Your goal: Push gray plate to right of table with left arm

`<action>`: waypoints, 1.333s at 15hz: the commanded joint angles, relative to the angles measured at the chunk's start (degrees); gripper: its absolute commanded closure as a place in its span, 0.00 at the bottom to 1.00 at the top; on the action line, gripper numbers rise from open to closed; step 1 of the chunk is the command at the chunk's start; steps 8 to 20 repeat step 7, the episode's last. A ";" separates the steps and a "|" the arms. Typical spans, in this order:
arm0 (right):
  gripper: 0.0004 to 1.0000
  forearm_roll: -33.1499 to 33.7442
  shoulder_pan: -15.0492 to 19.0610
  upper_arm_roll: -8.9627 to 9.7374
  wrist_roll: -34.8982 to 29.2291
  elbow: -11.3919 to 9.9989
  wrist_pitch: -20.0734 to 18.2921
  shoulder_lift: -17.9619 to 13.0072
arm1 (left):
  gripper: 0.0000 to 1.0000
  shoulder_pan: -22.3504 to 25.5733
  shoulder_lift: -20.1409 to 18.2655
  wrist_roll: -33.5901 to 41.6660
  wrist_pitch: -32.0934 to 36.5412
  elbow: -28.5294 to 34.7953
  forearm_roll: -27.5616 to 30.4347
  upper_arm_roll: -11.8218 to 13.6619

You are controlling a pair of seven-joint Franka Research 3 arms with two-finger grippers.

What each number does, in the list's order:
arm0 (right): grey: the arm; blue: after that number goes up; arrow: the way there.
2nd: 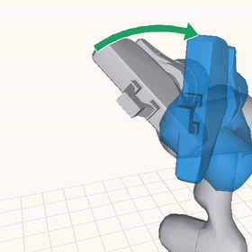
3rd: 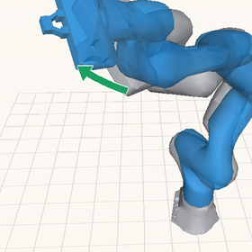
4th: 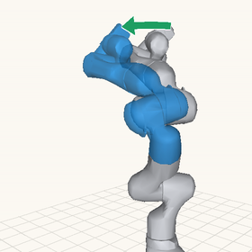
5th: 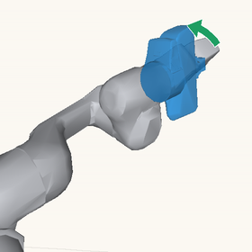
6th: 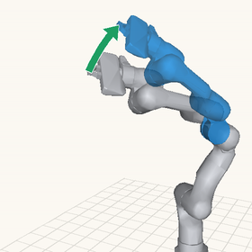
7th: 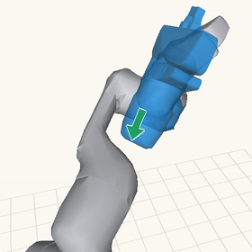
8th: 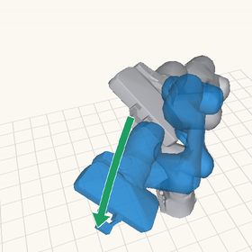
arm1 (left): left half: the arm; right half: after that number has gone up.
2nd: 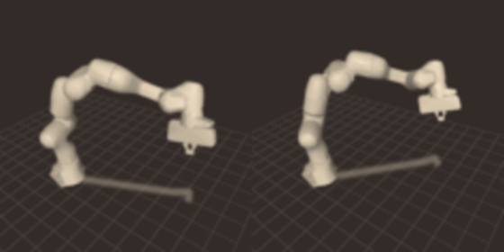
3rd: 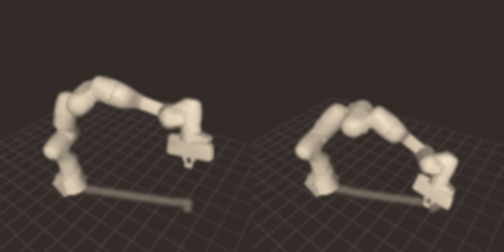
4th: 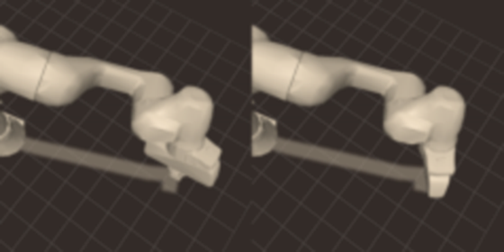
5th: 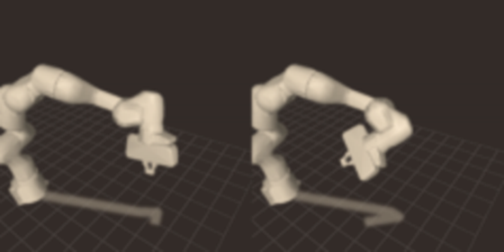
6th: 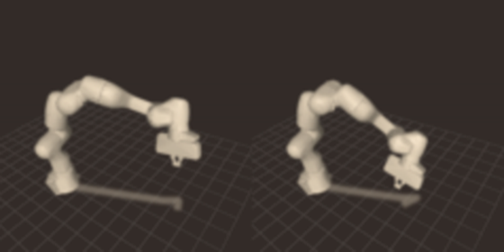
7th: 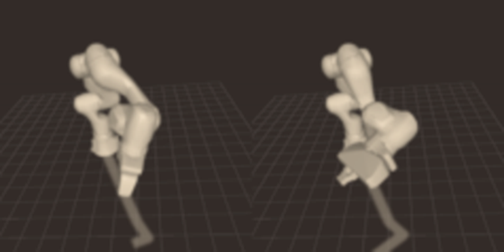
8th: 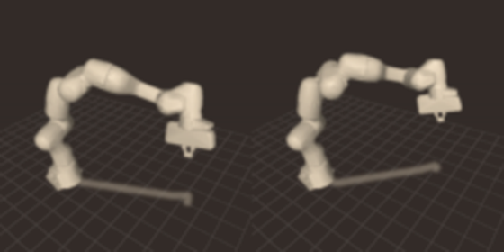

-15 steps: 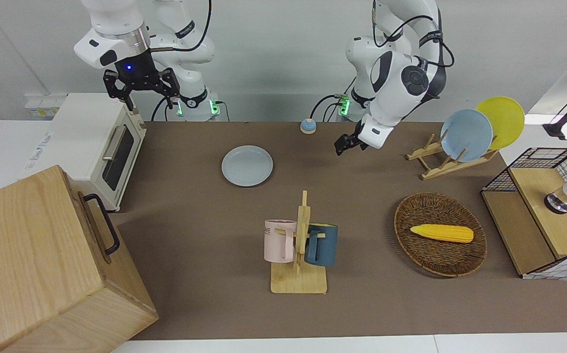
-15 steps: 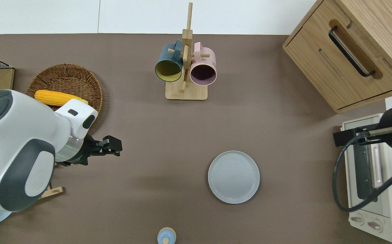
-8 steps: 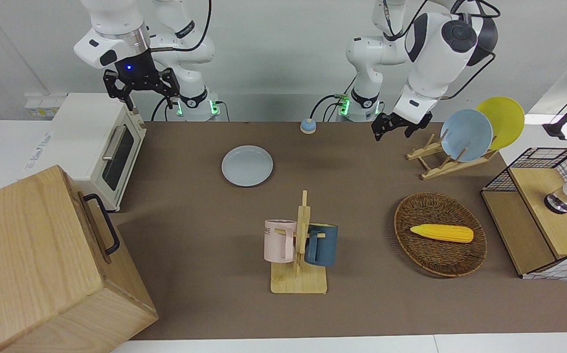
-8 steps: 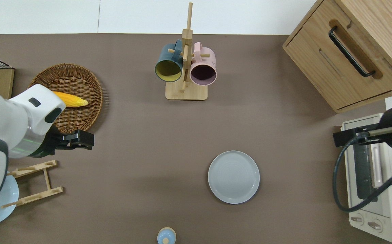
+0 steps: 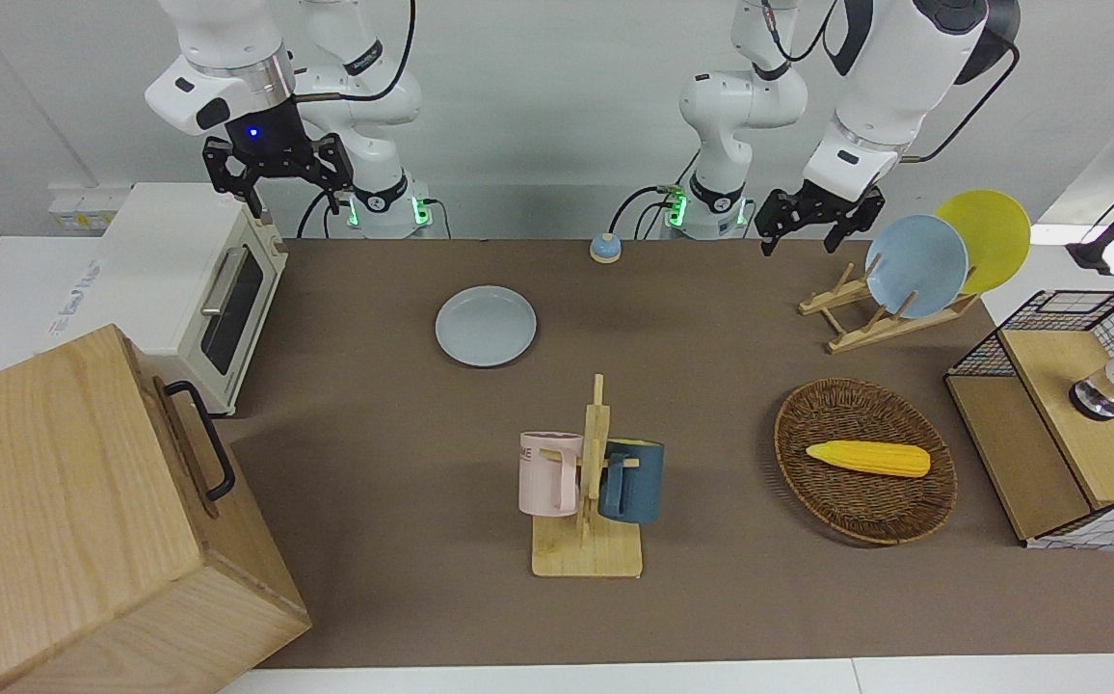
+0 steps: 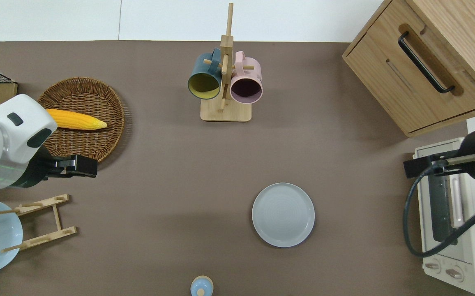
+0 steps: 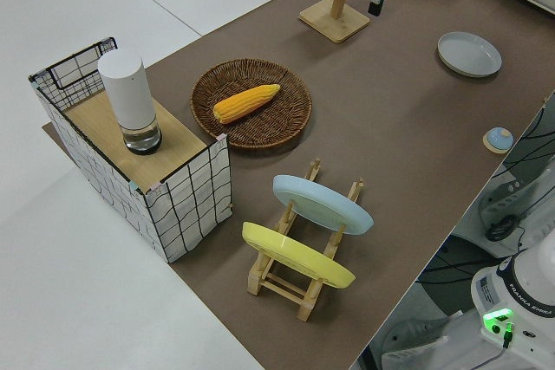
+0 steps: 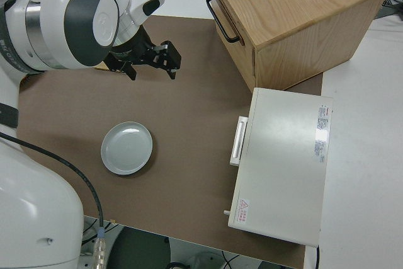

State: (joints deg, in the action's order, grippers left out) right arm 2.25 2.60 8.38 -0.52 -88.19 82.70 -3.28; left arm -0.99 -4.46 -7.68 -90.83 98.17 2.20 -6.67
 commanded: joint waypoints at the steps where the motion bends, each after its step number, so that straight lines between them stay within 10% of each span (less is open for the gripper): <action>1: 0.00 -0.14 0.39 0.05 1.13 -0.23 -0.08 -0.41 | 0.00 0.63 0.41 0.66 0.66 -1.14 -1.15 -0.45; 20: 0.00 -0.14 0.39 0.14 1.13 -0.23 -0.08 -0.41 | 0.00 0.63 0.41 0.65 0.48 -1.40 -1.24 -0.36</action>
